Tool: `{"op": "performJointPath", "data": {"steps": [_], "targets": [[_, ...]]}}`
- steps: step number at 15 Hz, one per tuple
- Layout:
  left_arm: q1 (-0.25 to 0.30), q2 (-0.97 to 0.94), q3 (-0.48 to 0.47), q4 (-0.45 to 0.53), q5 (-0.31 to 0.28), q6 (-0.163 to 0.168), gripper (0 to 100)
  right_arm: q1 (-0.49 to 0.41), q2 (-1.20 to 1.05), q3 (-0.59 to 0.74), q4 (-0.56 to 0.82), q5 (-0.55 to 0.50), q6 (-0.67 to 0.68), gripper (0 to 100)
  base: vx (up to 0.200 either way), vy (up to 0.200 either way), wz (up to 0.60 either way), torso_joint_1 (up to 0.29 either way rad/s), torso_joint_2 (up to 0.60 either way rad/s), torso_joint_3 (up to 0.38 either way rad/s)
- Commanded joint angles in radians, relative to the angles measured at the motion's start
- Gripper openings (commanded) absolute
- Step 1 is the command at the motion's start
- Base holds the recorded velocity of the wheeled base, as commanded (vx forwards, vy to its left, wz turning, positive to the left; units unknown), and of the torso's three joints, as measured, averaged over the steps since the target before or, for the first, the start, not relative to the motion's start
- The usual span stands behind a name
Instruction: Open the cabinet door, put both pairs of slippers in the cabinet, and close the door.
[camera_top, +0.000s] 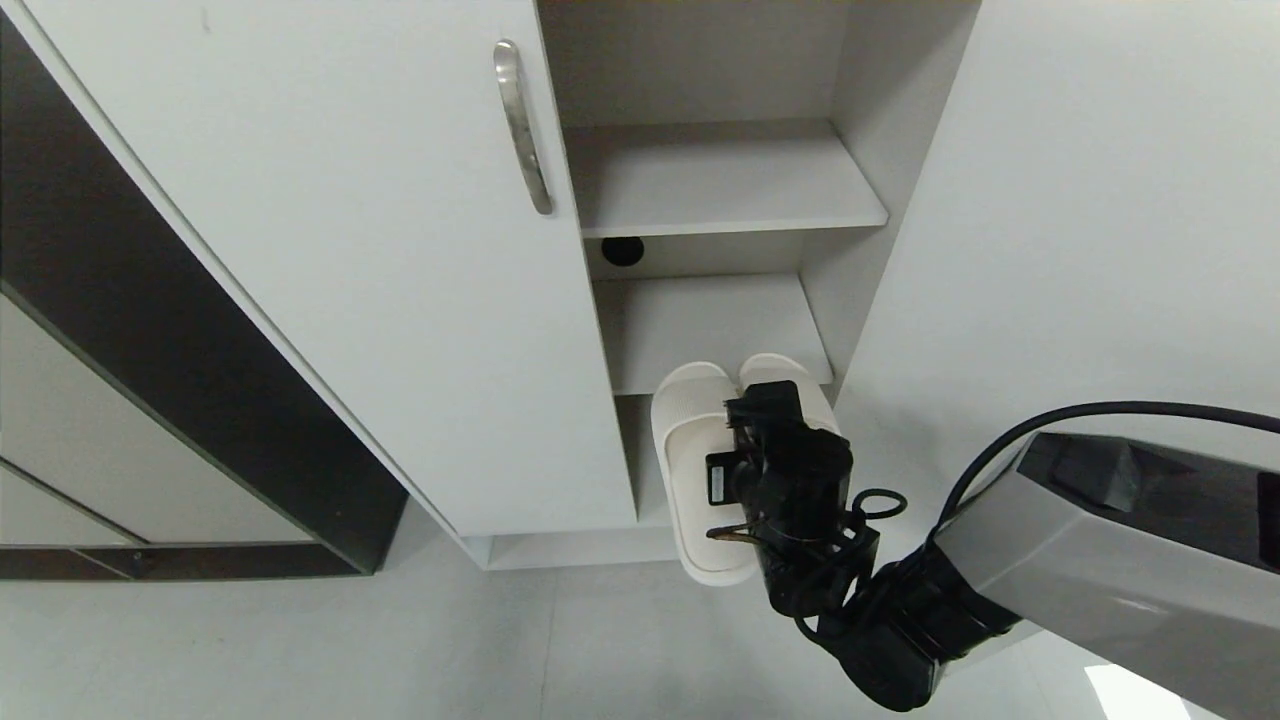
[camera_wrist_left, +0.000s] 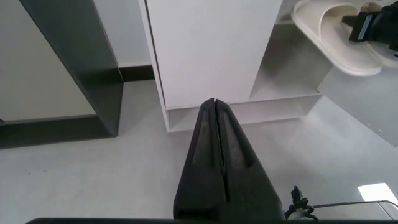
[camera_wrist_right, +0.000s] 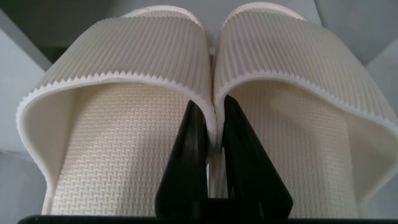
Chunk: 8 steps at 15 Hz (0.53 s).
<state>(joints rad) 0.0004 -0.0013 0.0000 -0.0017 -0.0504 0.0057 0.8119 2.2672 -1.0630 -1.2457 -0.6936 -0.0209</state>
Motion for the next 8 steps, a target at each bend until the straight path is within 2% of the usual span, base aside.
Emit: {"op": "performJointPath", "data": {"steps": [1, 4, 8], "targets": [[0.000, 0.001, 0.000, -0.001, 0.000, 0.000, 0, 0.001, -0.011, 0.017, -0.041, 0.002, -0.025, 0, 0.000, 0.000, 0.00, 0.002, 0.00, -0.100], [0.001, 0.001, 0.000, -0.001, 0.000, 0.000, 0, 0.006, 0.002, 0.017, -0.049, 0.003, -0.027, 0, 0.000, 0.000, 0.00, 0.000, 0.00, 0.000], [0.000, 0.001, 0.000, 0.000, 0.000, 0.000, 0, 0.020, 0.002, 0.017, -0.050, 0.003, -0.025, 0, 0.200, 0.000, 0.00, -0.001, 0.00, -0.004]]}}
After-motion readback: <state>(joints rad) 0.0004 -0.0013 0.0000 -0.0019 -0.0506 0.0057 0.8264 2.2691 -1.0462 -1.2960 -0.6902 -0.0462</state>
